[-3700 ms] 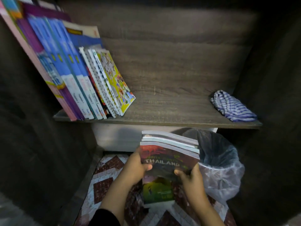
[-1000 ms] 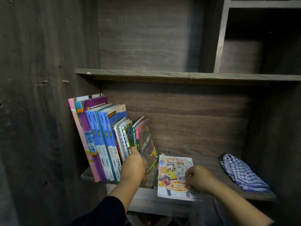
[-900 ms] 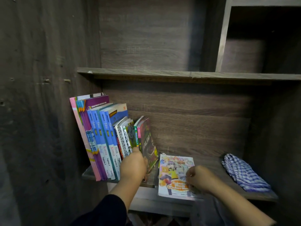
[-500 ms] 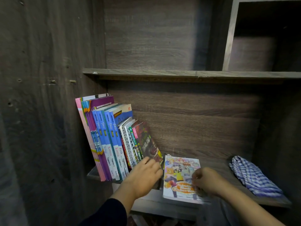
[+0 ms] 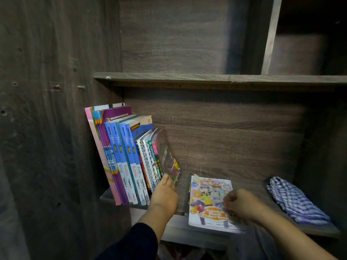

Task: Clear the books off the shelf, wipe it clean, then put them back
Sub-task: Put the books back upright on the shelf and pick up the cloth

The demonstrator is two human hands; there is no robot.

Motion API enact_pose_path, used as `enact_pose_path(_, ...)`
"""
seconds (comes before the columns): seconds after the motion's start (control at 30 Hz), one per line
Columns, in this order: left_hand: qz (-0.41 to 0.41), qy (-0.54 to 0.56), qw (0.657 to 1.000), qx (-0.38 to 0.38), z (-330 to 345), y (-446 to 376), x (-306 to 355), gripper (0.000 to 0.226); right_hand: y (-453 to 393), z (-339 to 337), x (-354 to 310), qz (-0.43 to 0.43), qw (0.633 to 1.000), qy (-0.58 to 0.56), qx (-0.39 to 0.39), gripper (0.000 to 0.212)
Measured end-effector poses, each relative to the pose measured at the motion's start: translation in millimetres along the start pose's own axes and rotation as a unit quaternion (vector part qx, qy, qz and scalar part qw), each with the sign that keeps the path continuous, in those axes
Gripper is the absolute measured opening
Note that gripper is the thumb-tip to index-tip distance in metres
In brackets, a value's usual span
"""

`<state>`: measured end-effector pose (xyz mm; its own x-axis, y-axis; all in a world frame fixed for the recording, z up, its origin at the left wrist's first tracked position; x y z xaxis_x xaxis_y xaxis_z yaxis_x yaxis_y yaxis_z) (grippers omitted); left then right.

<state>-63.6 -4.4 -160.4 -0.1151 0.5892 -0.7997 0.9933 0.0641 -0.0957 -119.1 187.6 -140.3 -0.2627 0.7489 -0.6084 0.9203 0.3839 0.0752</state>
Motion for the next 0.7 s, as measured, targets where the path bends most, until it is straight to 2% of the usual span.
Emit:
enact_pose_path(0.3, 0.008, 0.030, 0.999, -0.008, -3.9, -3.9, -0.4, 0.044, -3.8, -6.0, 6.2, 0.020, 0.999, -0.035, 0.010, 0.017)
enact_pose_path(0.5, 0.016, 0.054, 0.998, 0.017, -11.7, -1.7, -1.9, 0.042, -6.5, -12.5, 17.3, 0.046, 0.995, -0.074, 0.039, 0.018)
enact_pose_path(0.57, 0.017, 0.114, 0.992, 0.057, -20.9, -2.0, -1.2, 0.040, -8.1, -16.1, 24.2, 0.062, 0.993, -0.086, 0.055, 0.011)
enact_pose_path(0.6, 0.010, 0.169, 0.984, 0.058, -25.8, -1.4, -1.4, 0.037, -9.0, -18.0, 28.3, 0.074, 0.991, -0.085, 0.065, 0.006)
enact_pose_path(0.63, -0.009, 0.240, 0.969, 0.051, -30.0, -0.7, -3.2, 0.031, -10.5, -19.9, 32.7, 0.088, 0.990, -0.086, 0.075, 0.009)
enact_pose_path(0.67, -0.040, 0.333, 0.942, 0.019, -29.3, -0.5, -4.8, 0.025, -9.7, -19.6, 36.0, 0.102, 0.988, -0.089, 0.072, 0.015)
enact_pose_path(0.7, -0.069, 0.438, 0.896, -0.024, -26.3, 0.8, -3.9, 0.024, -9.0, -16.5, 39.1, 0.116, 0.986, -0.103, 0.058, 0.018)
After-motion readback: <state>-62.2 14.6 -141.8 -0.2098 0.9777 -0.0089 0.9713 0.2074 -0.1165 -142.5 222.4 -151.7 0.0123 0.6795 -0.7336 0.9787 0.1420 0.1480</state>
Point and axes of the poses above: each hand's wrist, its own y-axis away from the middle knuckle, its own z-axis out of the palm, x = y × z, the point moved 9 cm from there along -y, towards the middle knuckle, and after that the axes turned 7 degrees about -y, right-handed, at the moved point
